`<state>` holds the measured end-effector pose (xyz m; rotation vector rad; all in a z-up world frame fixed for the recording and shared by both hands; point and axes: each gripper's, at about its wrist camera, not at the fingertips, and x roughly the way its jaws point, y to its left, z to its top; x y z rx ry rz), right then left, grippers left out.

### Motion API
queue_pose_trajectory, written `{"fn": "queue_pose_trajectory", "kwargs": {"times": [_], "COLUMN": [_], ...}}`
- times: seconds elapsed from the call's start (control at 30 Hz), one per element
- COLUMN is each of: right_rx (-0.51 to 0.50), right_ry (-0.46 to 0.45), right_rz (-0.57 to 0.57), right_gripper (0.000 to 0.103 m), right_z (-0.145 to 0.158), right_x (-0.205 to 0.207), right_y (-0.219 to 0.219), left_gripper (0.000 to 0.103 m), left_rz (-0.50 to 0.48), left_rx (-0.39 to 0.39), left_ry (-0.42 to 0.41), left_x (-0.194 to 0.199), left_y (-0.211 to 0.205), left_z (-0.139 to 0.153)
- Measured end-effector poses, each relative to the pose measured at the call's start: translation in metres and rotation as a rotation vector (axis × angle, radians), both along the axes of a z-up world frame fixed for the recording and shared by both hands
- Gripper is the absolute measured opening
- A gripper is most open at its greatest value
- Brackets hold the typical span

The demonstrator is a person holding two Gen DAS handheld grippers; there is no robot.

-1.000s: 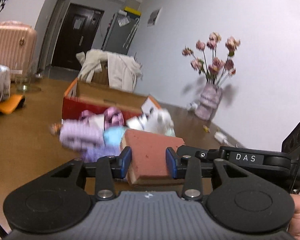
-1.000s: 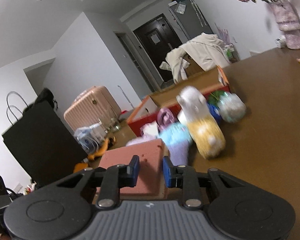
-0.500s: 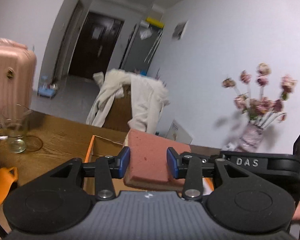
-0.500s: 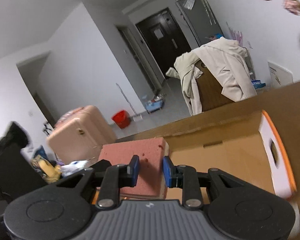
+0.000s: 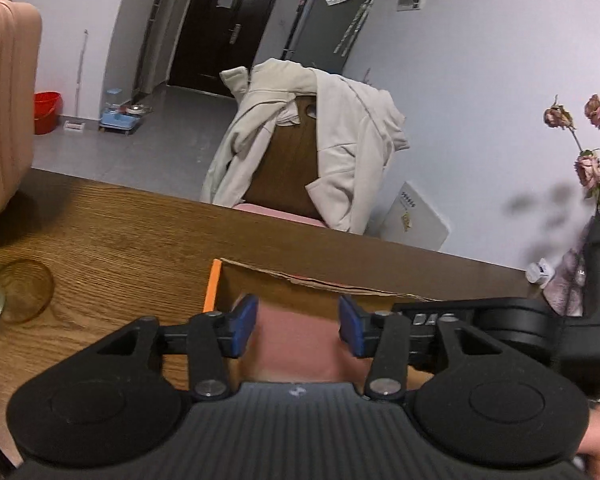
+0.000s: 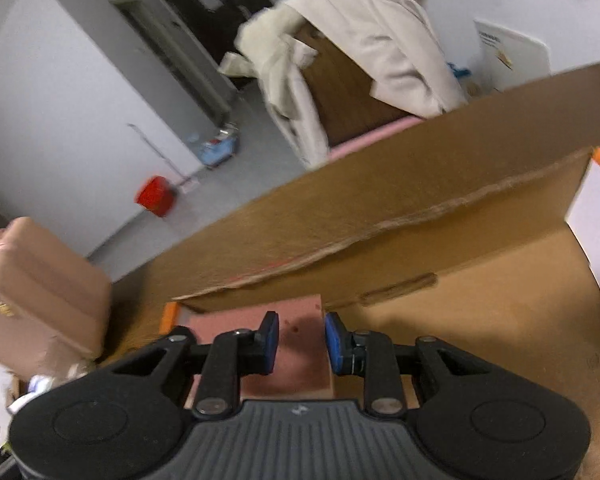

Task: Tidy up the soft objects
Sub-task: 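Carry the sponge block with the right gripper into the box and release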

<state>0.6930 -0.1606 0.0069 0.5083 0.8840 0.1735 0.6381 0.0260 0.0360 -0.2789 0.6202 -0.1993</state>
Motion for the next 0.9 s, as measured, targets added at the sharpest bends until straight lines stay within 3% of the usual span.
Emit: {"fn": "queue_pose_trajectory", "kwargs": {"times": [0.07, 0.23, 0.43, 0.5, 0.7, 0.9], "right_rx": [-0.01, -0.001, -0.01, -0.026, -0.055, -0.12], "right_ry": [0.0, -0.034, -0.112, -0.141, -0.251, -0.399], "right_rz": [-0.004, 0.012, 0.033, 0.042, 0.067, 0.145], "right_gripper": [0.027, 0.031, 0.047, 0.047, 0.048, 0.056], "right_z": [0.0, 0.021, 0.076, 0.096, 0.154, 0.185], "right_x": [-0.005, -0.022, -0.063, -0.08, -0.147, -0.24], "right_y": [0.001, -0.001, -0.019, -0.029, -0.062, -0.08], "left_gripper": [0.06, 0.061, 0.067, 0.069, 0.076, 0.08], "left_rz": [0.0, -0.006, 0.001, -0.002, -0.004, 0.009], "left_rx": [0.0, 0.061, 0.083, 0.099, 0.123, 0.163], "left_ry": [-0.016, -0.044, -0.122, -0.152, -0.233, -0.272], "left_x": [-0.003, -0.018, -0.062, -0.082, -0.142, -0.217], "left_y": [0.002, 0.002, 0.013, 0.014, 0.017, 0.01], "left_z": [0.001, 0.013, 0.056, 0.072, 0.117, 0.13]}}
